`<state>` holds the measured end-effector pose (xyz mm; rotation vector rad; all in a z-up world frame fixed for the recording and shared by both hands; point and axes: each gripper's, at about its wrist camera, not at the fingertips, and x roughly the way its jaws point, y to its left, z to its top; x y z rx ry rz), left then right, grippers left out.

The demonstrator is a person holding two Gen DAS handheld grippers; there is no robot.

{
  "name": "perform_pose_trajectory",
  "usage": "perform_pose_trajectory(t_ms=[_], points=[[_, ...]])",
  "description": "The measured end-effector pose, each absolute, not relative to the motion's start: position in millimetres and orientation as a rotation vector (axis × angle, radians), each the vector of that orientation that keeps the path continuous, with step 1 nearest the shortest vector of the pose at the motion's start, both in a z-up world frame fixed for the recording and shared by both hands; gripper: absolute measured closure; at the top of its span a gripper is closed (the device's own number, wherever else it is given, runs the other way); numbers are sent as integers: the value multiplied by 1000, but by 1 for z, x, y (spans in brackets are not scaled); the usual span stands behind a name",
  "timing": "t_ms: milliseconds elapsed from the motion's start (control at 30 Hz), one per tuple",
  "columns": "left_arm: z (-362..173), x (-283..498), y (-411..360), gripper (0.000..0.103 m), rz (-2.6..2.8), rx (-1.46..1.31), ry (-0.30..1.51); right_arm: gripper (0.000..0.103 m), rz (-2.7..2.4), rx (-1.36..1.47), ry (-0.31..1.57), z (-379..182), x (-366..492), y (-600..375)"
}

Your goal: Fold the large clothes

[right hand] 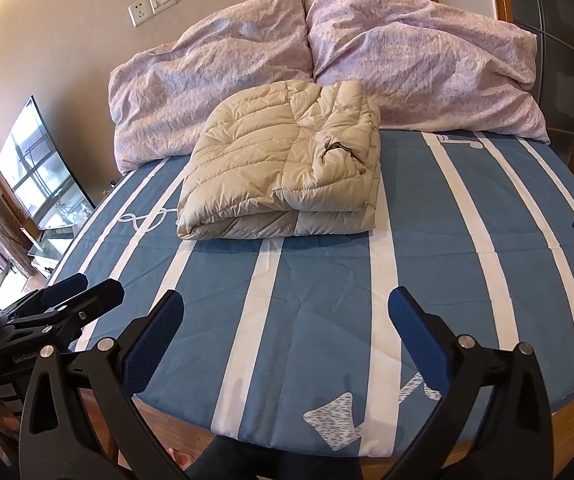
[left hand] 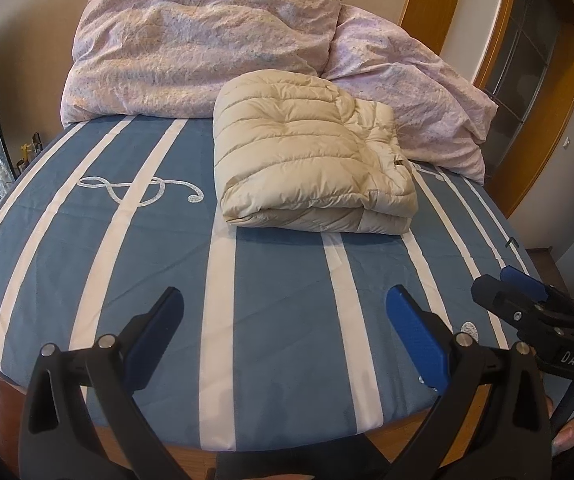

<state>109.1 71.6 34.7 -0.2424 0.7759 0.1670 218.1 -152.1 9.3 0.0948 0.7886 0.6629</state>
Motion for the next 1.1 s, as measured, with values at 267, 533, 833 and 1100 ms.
perform_pose_trajectory(t_ms=[267,533,833,1100], points=[[34,110,71,2,164,-245,777,1,665,95,789,9,218,-152],[33,111,71,2,160,-247,779,1,665,94,791,6,218,-149],[30,114,71,2,158,-250,783,1,664,97,793,4,220,-150],[29,116,70,2,145,-256,786,1,665,97,793,5,222,-151]])
